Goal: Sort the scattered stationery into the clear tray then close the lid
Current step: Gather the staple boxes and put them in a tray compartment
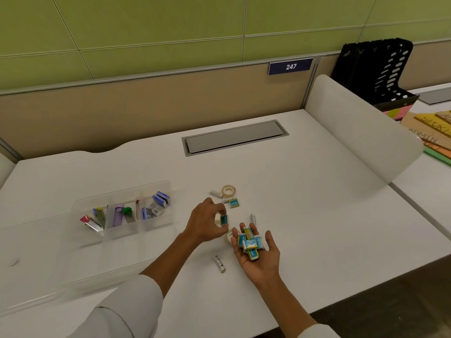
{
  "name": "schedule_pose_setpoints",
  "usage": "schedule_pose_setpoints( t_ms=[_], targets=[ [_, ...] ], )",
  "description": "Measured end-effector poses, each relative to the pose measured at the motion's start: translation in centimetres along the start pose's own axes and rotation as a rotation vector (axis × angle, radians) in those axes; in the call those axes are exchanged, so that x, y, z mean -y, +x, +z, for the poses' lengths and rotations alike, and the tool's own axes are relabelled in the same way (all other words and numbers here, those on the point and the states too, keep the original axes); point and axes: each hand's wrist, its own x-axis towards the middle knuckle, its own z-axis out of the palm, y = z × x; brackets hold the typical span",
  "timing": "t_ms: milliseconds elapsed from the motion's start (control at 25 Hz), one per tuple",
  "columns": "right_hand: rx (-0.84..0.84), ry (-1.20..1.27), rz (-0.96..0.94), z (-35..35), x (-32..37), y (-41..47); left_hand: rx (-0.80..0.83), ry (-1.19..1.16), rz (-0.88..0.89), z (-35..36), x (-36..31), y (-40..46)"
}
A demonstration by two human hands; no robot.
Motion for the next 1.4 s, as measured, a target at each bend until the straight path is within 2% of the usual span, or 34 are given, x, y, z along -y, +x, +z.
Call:
schedule_pose_setpoints(
  t_ms=[200, 480, 600, 720, 840, 920, 1040, 1200, 1280, 1400],
  targets=[
    [-0.003, -0.011, -0.010, 0.7, 0.4, 0.7, -0.076, -0.222, 0.165, -0.5, -1.8, 0.4],
    [-0.009, -0.040, -0.038, 1.6, 1.1, 1.6, 0.065, -0.240, 0.286, 0.8, -3.8, 0.3],
    [0.018, -0.007, -0.043, 1.5, 1.6, 2.1, -0.023, -0.248, 0.234, 0.4, -3.1, 1.4],
    [0.032, 0.042, -0.037, 1.1, 2.3, 2.7, -0.082, -0.257, 0.073, 0.7, -1.4, 3.4],
    [0.037, 0.056, -0.039, 1.3, 3.2, 3.2, -0.020, -0.149, -0.090, 1.4, 0.3, 5.1],
    [0.049, 0.056, -0.043, 1.5, 3.8, 3.5, 0.081, 0.012, -0.099, 1.9, 0.6, 6.1],
    [0.056, 0.047, -0.040, 1.6, 4.8, 4.1, 0.243, 0.272, 0.069, 2.9, 0.4, 7.5],
    [0.063, 0.021, -0.018, 1.7, 5.5, 4.4, 0.359, 0.469, 0.433, 3.9, 0.6, 9.2],
    [0.070, 0.017, -0.003, 1.8, 5.6, 4.4, 0.397, 0.521, 0.497, 4.0, 0.8, 9.8],
    [0.072, 0.021, 0.005, 2.2, 5.8, 4.3, 0.374, 0.472, 0.472, 4.0, 0.8, 10.2]
  ],
)
